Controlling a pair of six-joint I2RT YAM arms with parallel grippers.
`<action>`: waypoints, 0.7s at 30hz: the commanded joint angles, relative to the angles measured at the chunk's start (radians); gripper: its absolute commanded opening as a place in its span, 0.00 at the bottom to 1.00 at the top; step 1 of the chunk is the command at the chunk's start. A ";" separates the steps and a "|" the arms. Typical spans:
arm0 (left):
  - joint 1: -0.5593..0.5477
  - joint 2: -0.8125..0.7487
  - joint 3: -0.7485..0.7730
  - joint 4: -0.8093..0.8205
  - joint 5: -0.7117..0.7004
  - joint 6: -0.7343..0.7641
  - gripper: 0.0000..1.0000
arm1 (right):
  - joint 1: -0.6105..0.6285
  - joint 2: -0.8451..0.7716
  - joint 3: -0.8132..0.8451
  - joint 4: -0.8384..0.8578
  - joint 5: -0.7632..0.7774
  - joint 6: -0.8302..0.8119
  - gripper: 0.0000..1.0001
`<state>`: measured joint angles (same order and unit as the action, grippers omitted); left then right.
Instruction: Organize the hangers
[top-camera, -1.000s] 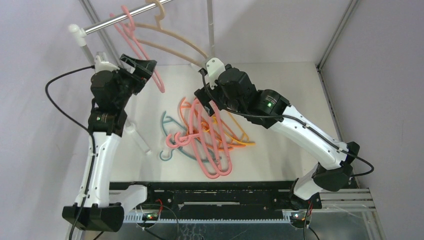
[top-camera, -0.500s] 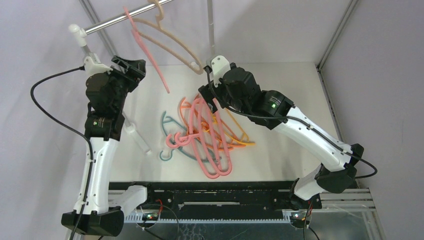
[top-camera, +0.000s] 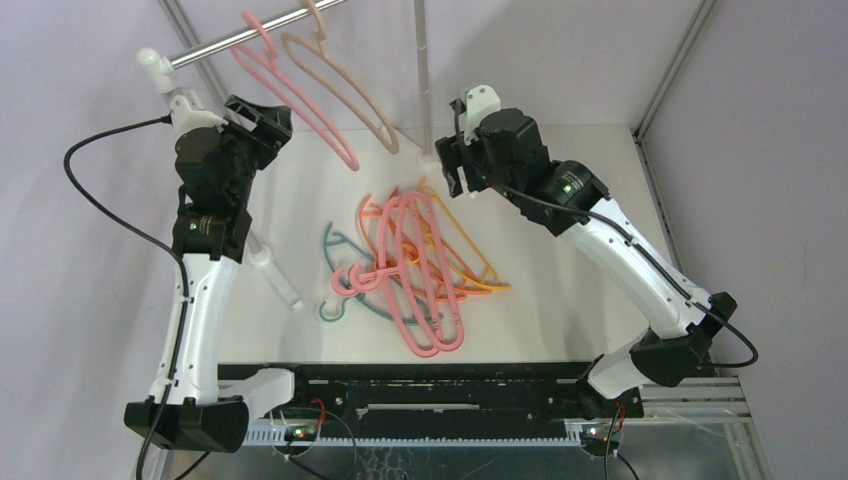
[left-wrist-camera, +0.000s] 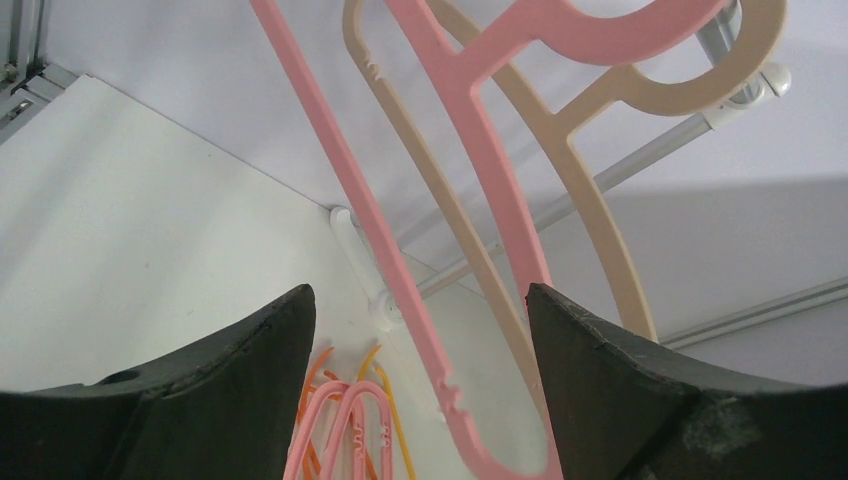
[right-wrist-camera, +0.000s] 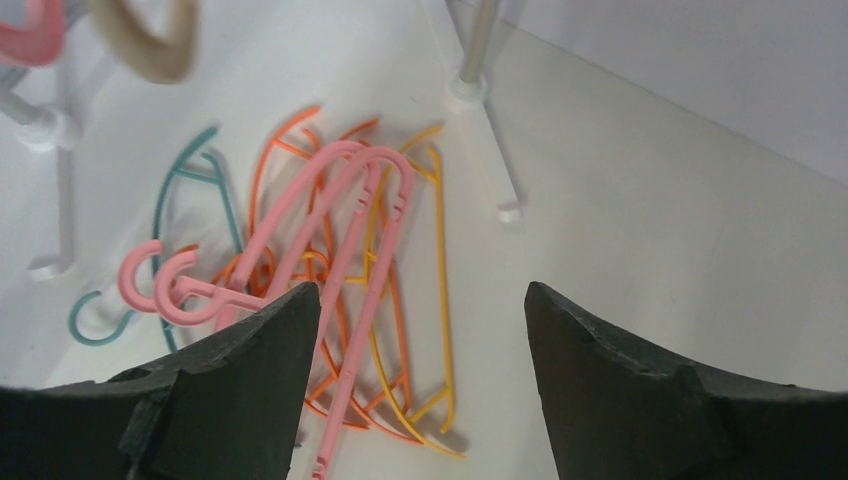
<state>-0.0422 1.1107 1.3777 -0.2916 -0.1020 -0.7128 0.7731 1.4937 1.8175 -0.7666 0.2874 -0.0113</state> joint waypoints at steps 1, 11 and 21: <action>0.009 -0.090 -0.031 0.001 -0.007 0.036 0.82 | -0.052 0.002 -0.032 -0.026 -0.044 0.056 0.83; 0.009 -0.269 -0.174 -0.080 -0.021 0.036 0.82 | -0.081 0.104 -0.087 -0.036 -0.137 0.115 0.81; 0.009 -0.357 -0.303 -0.156 -0.005 0.046 0.82 | -0.040 0.129 -0.293 0.015 -0.240 0.150 0.74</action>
<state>-0.0422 0.7822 1.1278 -0.4191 -0.1062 -0.6807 0.7025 1.6363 1.6032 -0.7986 0.1177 0.1013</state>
